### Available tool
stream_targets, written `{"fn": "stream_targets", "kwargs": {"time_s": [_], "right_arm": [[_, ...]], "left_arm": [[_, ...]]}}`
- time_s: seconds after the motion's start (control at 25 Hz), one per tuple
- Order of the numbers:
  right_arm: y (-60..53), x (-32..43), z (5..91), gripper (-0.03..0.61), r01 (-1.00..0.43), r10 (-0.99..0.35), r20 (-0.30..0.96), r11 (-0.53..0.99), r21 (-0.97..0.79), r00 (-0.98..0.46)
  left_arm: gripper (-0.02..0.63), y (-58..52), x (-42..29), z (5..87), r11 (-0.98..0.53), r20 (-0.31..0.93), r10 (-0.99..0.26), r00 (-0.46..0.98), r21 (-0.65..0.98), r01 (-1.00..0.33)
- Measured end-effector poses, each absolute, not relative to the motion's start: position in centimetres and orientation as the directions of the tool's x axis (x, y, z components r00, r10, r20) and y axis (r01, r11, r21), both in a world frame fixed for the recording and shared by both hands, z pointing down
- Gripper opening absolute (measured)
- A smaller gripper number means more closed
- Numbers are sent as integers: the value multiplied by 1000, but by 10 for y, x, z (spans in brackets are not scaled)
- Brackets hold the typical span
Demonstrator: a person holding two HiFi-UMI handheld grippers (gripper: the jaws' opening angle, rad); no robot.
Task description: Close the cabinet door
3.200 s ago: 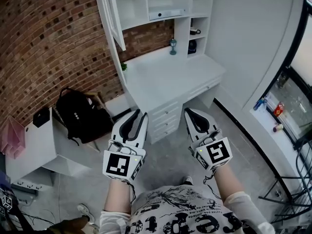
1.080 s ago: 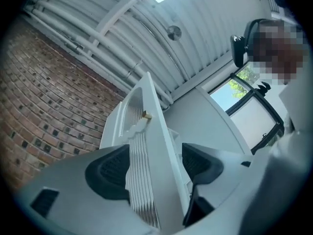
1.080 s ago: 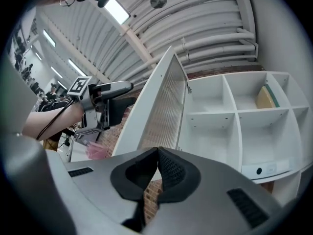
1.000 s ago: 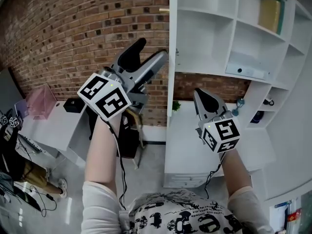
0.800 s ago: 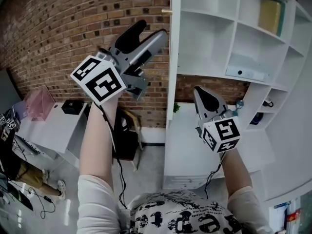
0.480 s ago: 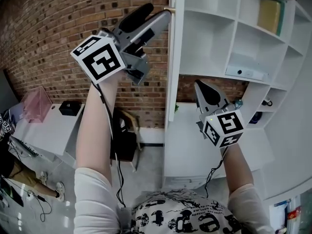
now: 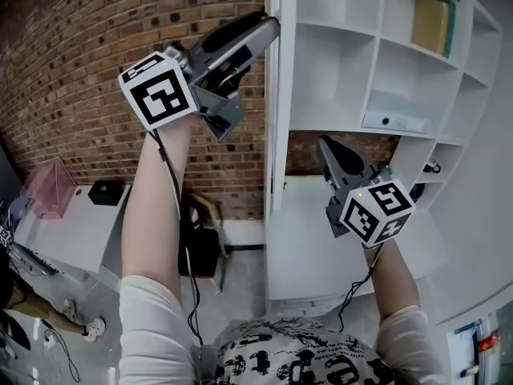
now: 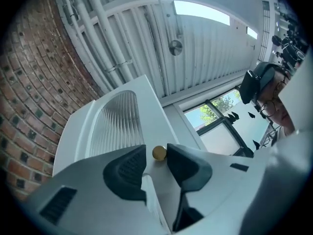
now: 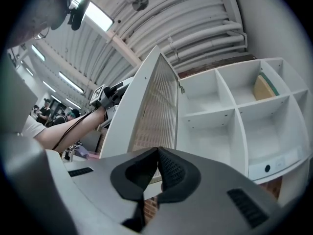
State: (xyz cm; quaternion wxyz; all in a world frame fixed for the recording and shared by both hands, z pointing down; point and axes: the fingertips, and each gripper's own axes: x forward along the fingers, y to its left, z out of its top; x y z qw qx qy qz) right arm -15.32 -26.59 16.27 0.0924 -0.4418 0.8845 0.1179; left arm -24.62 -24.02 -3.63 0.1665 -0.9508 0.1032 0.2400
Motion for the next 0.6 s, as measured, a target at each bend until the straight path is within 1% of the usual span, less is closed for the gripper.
{"fn": "stream_targets", "kwargs": {"time_s": [0.04, 0.16, 0.24, 0.36, 0.6], "right_arm": [[-267, -152, 162, 15, -809, -764, -269, 571, 139, -586], [-268, -147, 161, 14, -831, -784, -273, 524, 187, -557], [-268, -146, 160, 15, -845, -797, -281, 489, 219, -534], [-266, -147, 163, 14, -860, -812, -289, 453, 236, -507], [-271, -125, 173, 15, -870, -823, -290, 439, 225, -489]], "left_arm": [[135, -240, -245, -36, -923, -487, -106, 867, -277, -269], [126, -237, -237, -37, -918, -485, -72, 871, -309, -248], [98, -235, -235, -38, -921, -487, -58, 871, -310, -234], [94, -232, -234, -41, -918, -486, -71, 871, -310, -248], [94, -238, -214, -41, -913, -492, -93, 866, -305, -271]]}}
